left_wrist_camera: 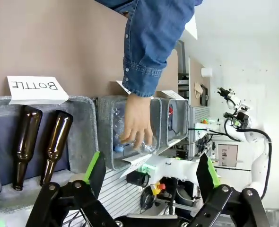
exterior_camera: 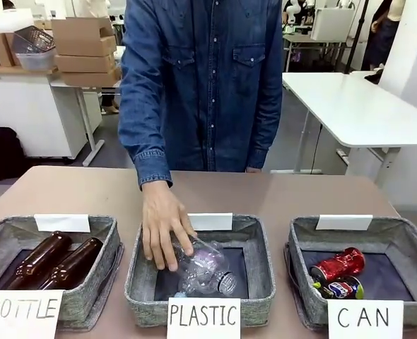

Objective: Sort the can waste into the basket.
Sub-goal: Pick up the can waste from the table and place it in the right Fabric basket.

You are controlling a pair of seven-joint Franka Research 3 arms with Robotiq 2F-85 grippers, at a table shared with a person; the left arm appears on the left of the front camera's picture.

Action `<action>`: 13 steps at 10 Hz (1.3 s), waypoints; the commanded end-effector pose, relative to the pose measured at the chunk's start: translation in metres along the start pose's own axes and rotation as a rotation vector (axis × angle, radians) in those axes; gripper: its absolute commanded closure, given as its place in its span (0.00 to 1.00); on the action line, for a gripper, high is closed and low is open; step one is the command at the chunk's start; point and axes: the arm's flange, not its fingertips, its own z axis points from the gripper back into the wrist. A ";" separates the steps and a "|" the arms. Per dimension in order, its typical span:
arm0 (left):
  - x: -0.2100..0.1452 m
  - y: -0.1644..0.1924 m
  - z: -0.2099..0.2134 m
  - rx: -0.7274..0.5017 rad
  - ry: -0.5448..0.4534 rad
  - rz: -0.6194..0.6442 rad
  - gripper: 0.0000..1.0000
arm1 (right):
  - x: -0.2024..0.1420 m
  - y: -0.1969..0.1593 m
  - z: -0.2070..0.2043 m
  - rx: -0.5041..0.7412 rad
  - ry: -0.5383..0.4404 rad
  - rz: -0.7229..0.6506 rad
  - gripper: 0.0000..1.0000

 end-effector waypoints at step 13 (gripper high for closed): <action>0.000 0.005 -0.004 -0.029 -0.002 0.007 0.00 | 0.010 0.027 -0.117 0.518 0.344 0.052 0.00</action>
